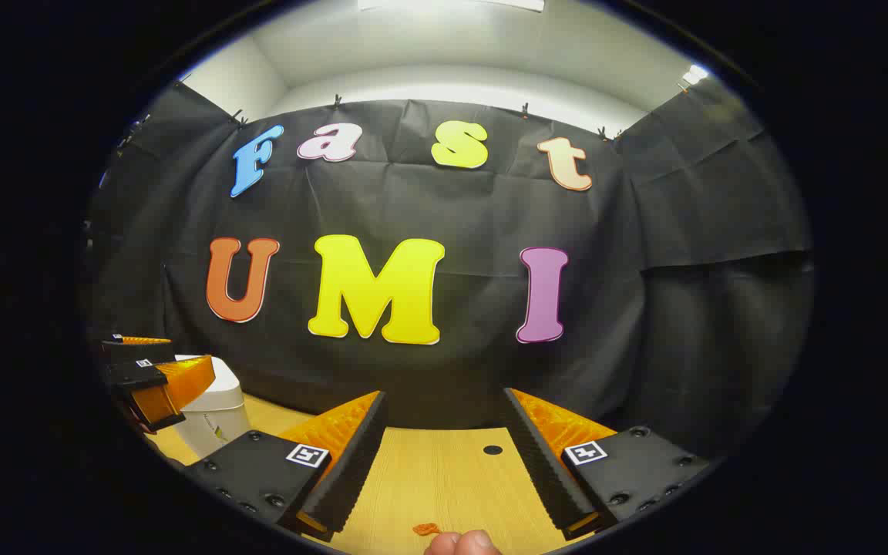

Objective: Press the lid of the desktop garbage bin to open it, pick up the crumpled paper on the desktop and throw it into the bin, then pick up the pop can on the desktop and drop it into the bin, and finally close the garbage bin lid.

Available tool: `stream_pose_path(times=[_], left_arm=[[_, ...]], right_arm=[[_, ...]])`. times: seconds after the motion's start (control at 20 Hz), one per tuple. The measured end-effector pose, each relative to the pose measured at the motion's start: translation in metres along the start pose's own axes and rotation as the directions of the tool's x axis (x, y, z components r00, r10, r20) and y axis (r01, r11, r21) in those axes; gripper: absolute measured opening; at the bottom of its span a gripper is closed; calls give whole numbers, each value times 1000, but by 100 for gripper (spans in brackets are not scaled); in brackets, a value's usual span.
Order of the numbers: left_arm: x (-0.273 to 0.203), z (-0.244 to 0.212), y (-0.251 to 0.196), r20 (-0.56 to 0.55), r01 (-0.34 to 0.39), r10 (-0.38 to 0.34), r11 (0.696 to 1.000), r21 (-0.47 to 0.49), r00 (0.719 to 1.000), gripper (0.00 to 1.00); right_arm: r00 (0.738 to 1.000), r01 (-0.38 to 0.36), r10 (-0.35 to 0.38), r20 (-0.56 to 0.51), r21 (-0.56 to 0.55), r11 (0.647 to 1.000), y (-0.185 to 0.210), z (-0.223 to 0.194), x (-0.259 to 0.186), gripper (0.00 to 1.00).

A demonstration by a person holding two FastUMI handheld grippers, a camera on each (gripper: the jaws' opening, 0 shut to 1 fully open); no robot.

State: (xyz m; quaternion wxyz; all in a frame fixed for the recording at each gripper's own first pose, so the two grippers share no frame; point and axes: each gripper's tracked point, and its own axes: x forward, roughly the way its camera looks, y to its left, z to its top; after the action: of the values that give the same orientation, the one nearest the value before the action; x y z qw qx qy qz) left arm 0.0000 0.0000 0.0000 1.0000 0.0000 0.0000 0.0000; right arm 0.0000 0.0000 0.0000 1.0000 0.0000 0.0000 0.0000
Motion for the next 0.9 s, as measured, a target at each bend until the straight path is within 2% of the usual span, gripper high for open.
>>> stream_pose_path(times=[0.3, 0.35, 0.75, 0.9], left_arm=[[8, 2, -6, -2, 7, -7, 1000, 18, 1000, 96], [9, 4, -6, -2, 6, -6, 1000, 17, 1000, 96], [11, 8, -6, 15, -4, 4, 1000, 28, 1000, 96], [14, 9, -5, 15, -9, 8, 1000, 27, 1000, 96]], right_arm=[[1000, 15, -15, 2, 17, 1000, -7, 2, 8, 95], [1000, 18, -18, 0, 15, 1000, -9, 2, 9, 92], [999, 51, -51, -8, 16, 999, -26, 0, 22, 94], [999, 43, -42, -14, 15, 999, -24, -3, 24, 95]])
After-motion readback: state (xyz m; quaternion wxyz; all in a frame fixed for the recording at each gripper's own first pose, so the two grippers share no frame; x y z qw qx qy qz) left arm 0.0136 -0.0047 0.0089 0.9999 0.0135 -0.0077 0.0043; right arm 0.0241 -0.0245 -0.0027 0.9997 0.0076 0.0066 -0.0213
